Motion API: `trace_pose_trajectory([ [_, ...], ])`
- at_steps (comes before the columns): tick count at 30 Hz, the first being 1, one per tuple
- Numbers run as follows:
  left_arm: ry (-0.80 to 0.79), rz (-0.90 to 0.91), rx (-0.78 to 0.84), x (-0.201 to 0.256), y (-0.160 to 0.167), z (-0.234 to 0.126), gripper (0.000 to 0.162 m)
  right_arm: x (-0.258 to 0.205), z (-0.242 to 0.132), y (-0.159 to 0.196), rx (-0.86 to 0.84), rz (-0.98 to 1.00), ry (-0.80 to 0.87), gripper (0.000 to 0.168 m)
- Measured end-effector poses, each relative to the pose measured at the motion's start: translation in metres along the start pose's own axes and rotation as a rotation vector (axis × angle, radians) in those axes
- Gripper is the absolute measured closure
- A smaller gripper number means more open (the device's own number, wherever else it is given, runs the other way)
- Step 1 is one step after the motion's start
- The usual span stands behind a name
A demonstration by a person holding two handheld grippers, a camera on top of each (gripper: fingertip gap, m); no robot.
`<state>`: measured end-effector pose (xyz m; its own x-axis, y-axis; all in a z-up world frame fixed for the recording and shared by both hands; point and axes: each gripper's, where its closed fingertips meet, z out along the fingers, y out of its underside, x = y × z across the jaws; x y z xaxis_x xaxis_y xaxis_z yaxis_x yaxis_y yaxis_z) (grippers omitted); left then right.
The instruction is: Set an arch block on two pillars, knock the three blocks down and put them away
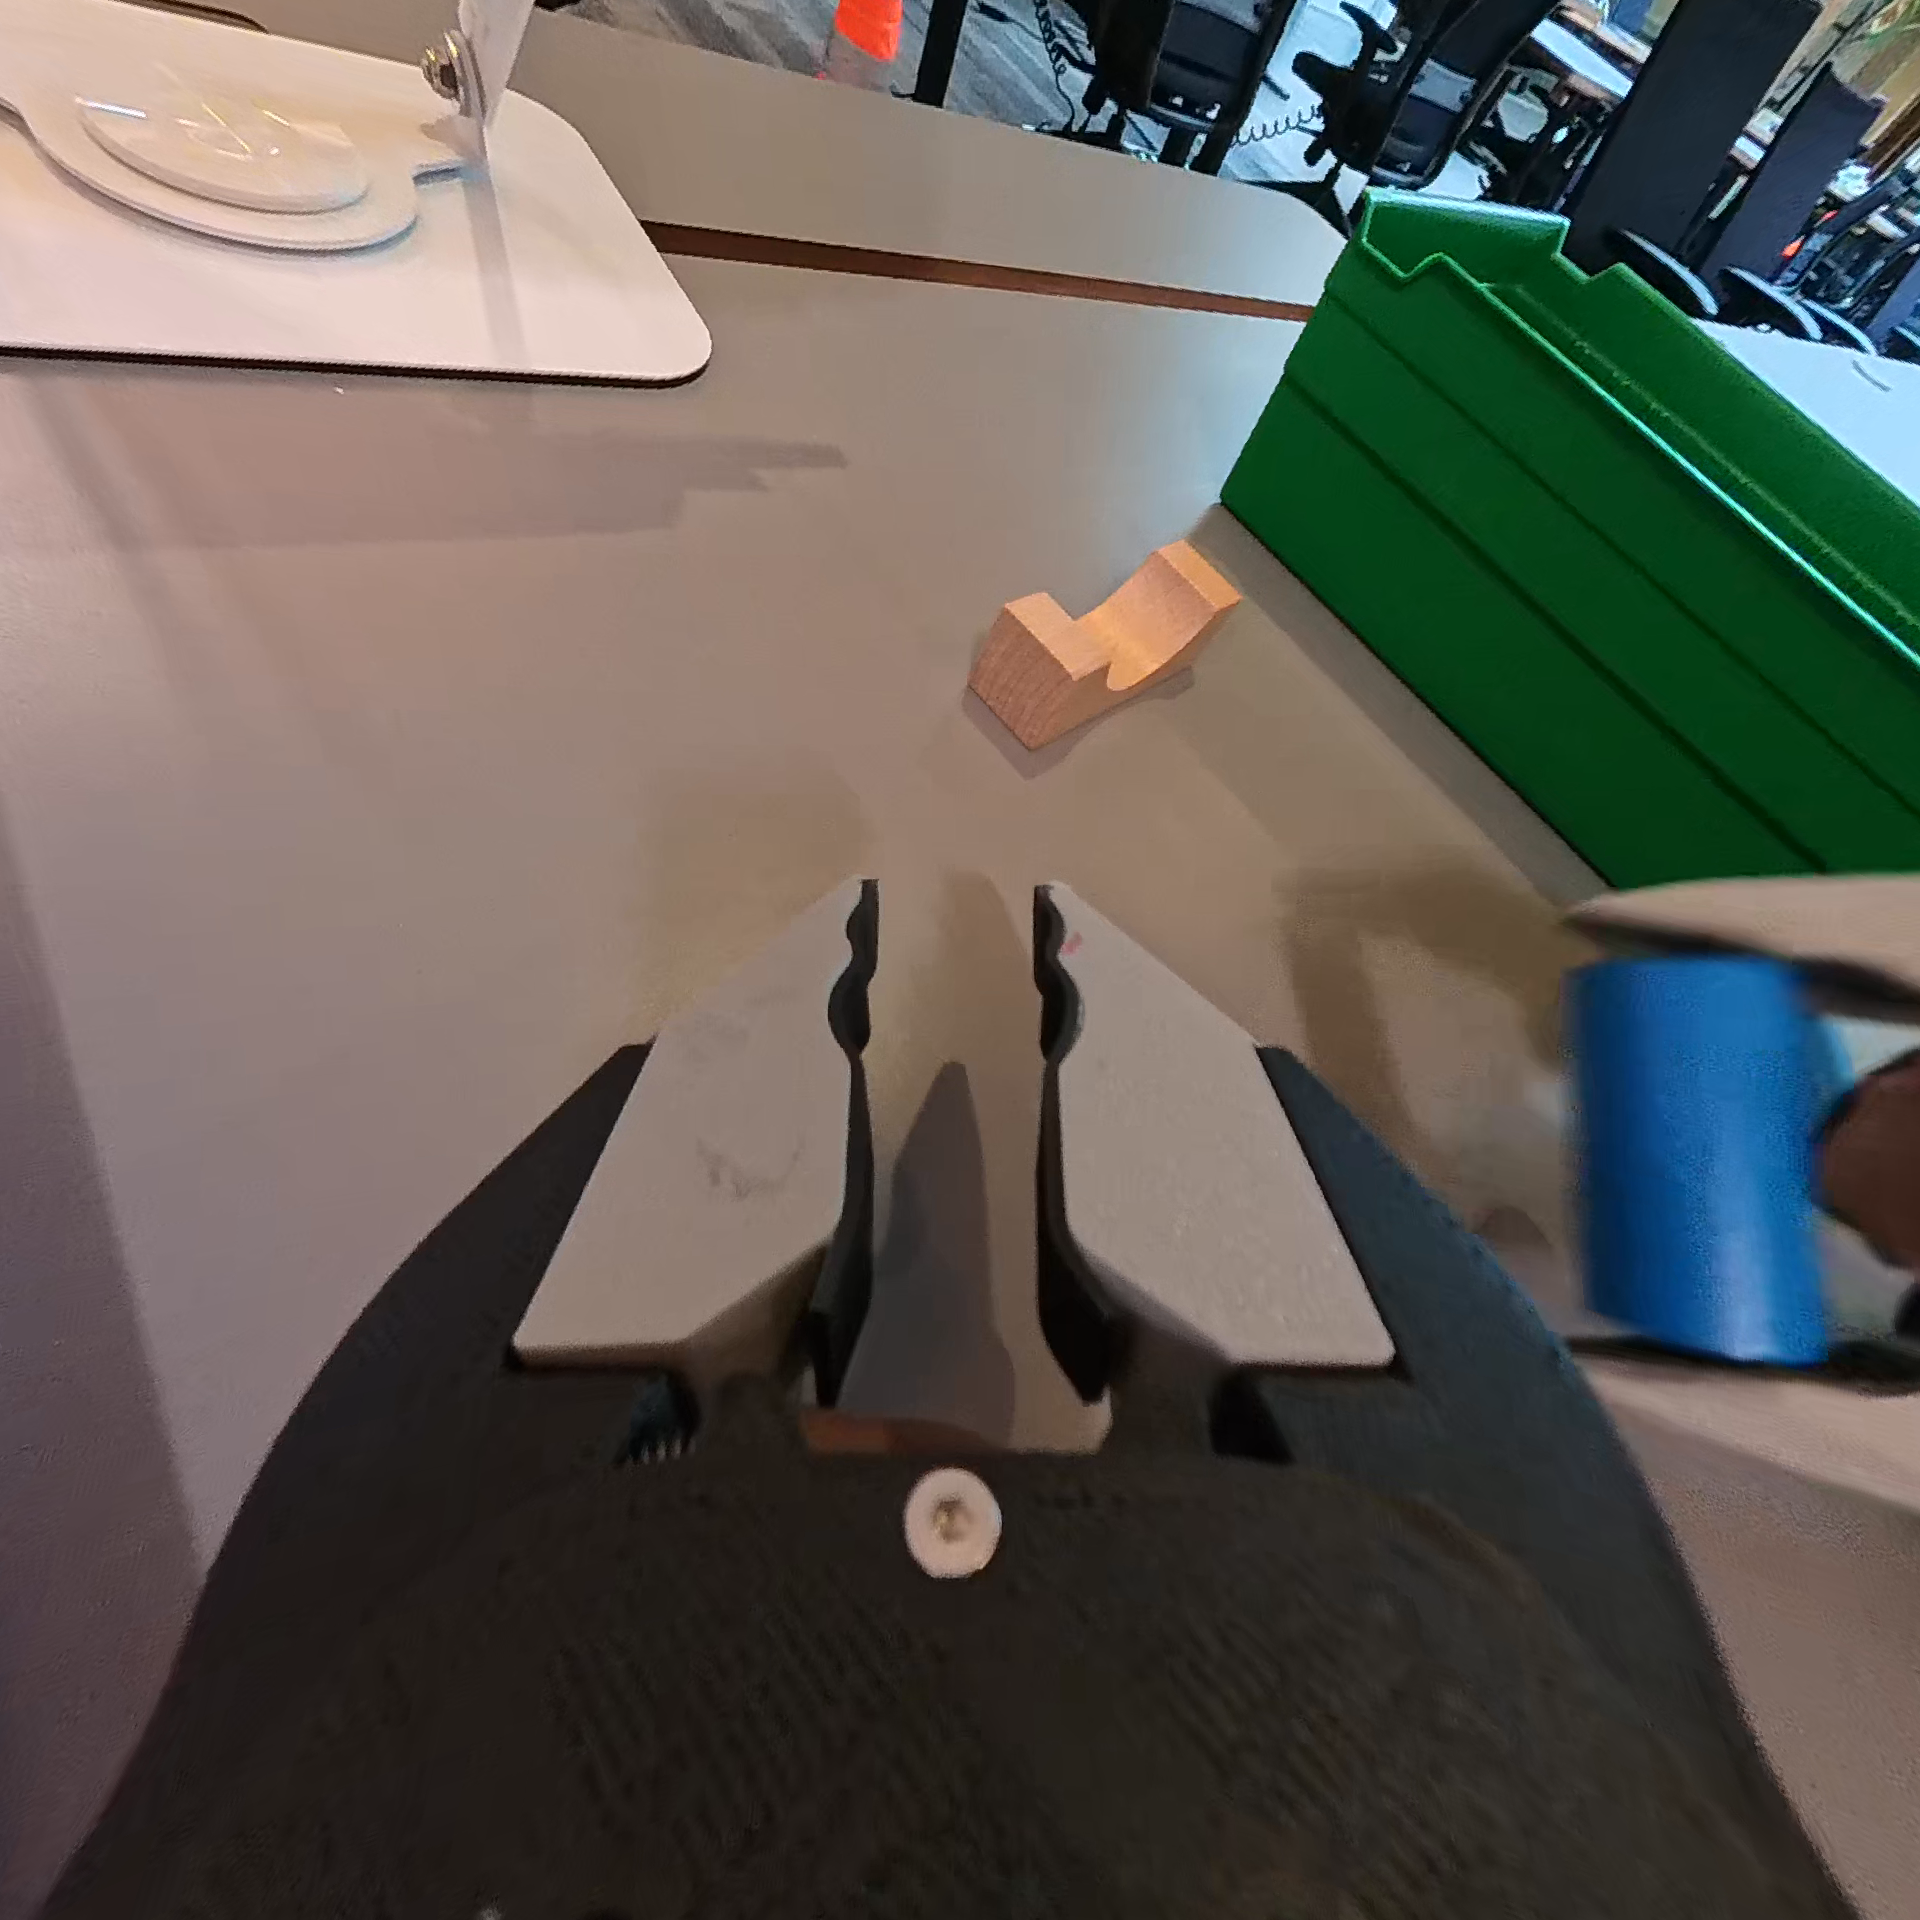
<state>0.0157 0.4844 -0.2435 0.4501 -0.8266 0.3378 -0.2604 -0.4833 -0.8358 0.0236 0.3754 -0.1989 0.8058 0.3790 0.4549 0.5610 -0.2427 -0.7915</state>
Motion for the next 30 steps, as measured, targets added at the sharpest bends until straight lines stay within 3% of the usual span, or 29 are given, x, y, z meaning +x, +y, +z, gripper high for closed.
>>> trace_pose_trajectory([
  [3, 0.007, -0.006, 0.0, 0.001, 0.0, 0.0, 0.135, 0.047, -0.044, -0.028, 0.069, 0.014, 0.179, 0.099],
  [5, 0.011, -0.008, -0.003, 0.002, 0.001, 0.0, 0.135, 0.09, -0.071, -0.026, 0.061, 0.07, 0.286, 0.099],
  [9, 0.015, -0.001, -0.001, 0.004, 0.001, 0.0, 0.135, 0.178, -0.104, 0.033, -0.1, 0.271, 0.445, 0.099],
  [12, 0.016, 0.006, -0.003, 0.005, 0.001, 0.001, 0.135, 0.214, -0.108, 0.09, -0.25, 0.347, 0.482, 0.098],
  [15, 0.021, -0.001, 0.004, 0.005, 0.0, 0.0, 0.135, 0.216, -0.11, 0.128, -0.356, 0.428, 0.443, 0.093],
  [19, 0.028, -0.018, 0.005, 0.004, 0.0, 0.0, 0.135, 0.197, -0.129, 0.112, -0.228, 0.437, 0.386, 0.094],
  [26, 0.029, 0.011, -0.005, 0.008, 0.002, 0.001, 0.135, 0.076, -0.16, 0.093, -0.065, 0.327, -0.03, 0.093],
  [30, 0.029, 0.013, -0.01, 0.009, 0.003, 0.001, 0.135, 0.041, -0.168, 0.127, -0.165, 0.349, -0.023, 0.087],
])
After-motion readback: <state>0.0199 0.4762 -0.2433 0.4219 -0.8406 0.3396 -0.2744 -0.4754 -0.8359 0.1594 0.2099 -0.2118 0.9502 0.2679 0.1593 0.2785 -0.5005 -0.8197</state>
